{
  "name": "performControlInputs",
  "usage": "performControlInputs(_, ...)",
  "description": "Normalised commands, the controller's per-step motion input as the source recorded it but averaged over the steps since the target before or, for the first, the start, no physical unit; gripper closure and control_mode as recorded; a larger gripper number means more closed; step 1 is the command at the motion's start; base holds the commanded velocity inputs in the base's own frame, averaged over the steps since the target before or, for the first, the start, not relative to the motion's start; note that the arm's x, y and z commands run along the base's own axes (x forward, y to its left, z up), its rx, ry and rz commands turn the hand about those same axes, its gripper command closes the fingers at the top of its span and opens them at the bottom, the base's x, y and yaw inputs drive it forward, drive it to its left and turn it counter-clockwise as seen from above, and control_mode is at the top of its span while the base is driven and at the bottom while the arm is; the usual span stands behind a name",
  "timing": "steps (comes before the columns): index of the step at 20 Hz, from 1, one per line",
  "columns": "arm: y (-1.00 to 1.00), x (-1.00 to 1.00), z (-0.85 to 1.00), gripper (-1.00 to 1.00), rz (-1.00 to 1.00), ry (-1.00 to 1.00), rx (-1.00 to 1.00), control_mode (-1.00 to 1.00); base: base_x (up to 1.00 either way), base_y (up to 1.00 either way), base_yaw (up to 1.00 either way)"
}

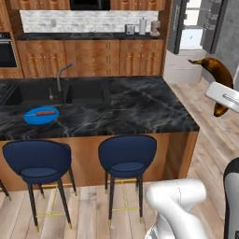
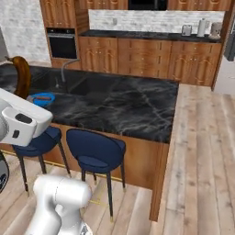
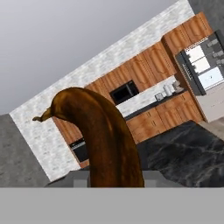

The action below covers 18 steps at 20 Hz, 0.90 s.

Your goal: Pick up the tangerine and banana from the fridge and place one fruit on each plate on the dining counter.

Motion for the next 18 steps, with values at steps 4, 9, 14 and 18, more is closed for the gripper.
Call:
performControlInputs(4, 0.0, 0.0, 0.0, 1.0, 0.0, 0.0, 0.0, 1.0, 0.01, 1.0, -0.18)
performControlInputs(9, 0.0, 0.0, 0.0, 1.0, 0.0, 0.0, 0.0, 1.0, 0.17, 1.0, -0.18)
performControlInputs(14, 0.0, 0.0, 0.0, 1.0, 0.0, 0.0, 0.0, 1.0, 0.33, 0.99, -0.17)
performControlInputs(18, 0.0, 0.0, 0.0, 1.0, 0.0, 0.0, 0.0, 1.0, 0.74, 0.57, -0.15)
